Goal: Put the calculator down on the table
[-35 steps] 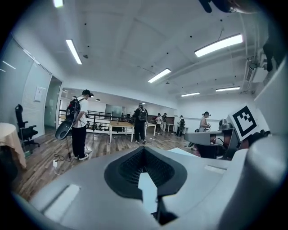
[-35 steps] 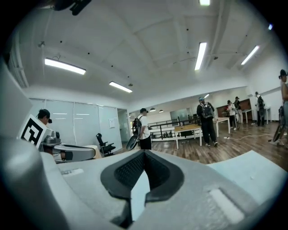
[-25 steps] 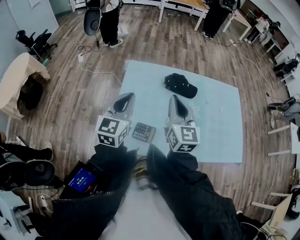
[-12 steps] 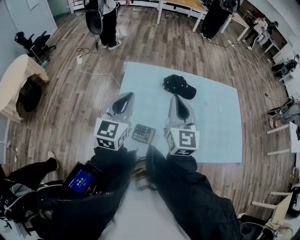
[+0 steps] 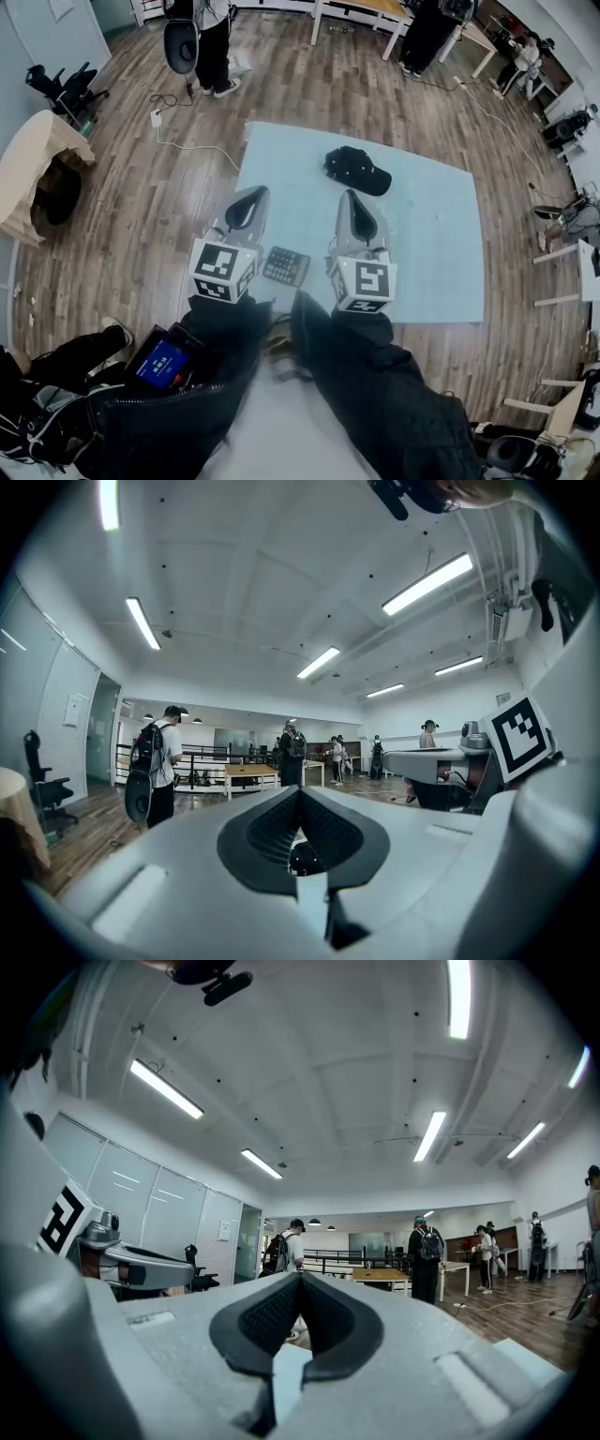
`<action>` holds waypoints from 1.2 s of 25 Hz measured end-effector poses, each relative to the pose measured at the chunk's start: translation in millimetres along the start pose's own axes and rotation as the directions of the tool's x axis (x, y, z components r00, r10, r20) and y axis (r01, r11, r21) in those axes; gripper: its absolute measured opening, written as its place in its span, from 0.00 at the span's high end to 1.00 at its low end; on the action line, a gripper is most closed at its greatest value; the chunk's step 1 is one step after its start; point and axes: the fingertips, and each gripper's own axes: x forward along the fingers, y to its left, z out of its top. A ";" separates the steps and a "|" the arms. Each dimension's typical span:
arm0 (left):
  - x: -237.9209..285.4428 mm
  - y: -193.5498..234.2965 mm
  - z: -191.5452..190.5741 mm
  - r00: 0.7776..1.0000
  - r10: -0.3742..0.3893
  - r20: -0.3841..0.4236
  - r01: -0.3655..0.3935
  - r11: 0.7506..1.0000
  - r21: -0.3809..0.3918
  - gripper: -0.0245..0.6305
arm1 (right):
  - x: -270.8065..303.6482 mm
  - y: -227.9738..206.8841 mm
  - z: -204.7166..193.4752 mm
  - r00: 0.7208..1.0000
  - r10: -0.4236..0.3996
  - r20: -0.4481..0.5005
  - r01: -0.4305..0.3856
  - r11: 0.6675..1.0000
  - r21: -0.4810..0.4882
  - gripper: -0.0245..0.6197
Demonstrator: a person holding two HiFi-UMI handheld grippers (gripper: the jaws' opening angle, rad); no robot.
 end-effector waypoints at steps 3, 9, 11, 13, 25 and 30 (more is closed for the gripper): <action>-0.2 -1.2 -3.4 1.000 0.000 -0.003 0.000 1.000 0.000 0.96 | -1.3 -0.1 -3.1 1.000 -0.003 -0.002 0.003 1.000 -0.001 0.96; 0.8 -2.3 -9.5 1.000 -0.009 -0.018 0.008 1.000 -0.006 0.96 | -1.3 0.1 -6.3 1.000 -0.006 -0.006 0.006 1.000 -0.005 0.96; 1.0 -2.8 -10.9 1.000 -0.011 -0.023 0.011 1.000 -0.007 0.96 | -1.3 0.4 -7.3 1.000 -0.006 -0.011 0.006 1.000 -0.006 0.96; 1.7 -2.1 -10.4 1.000 -0.013 -0.025 0.012 1.000 -0.008 0.96 | -0.1 1.0 -7.4 1.000 -0.005 -0.016 0.005 1.000 -0.009 0.96; 1.7 -3.0 -10.8 1.000 -0.014 -0.024 0.014 1.000 -0.004 0.96 | -0.8 -0.6 -8.2 1.000 -0.005 -0.011 0.005 1.000 -0.019 0.96; 1.9 -3.8 -11.6 1.000 -0.016 -0.024 0.016 1.000 -0.002 0.96 | -0.1 1.0 -9.2 1.000 0.002 -0.010 -0.002 1.000 -0.019 0.96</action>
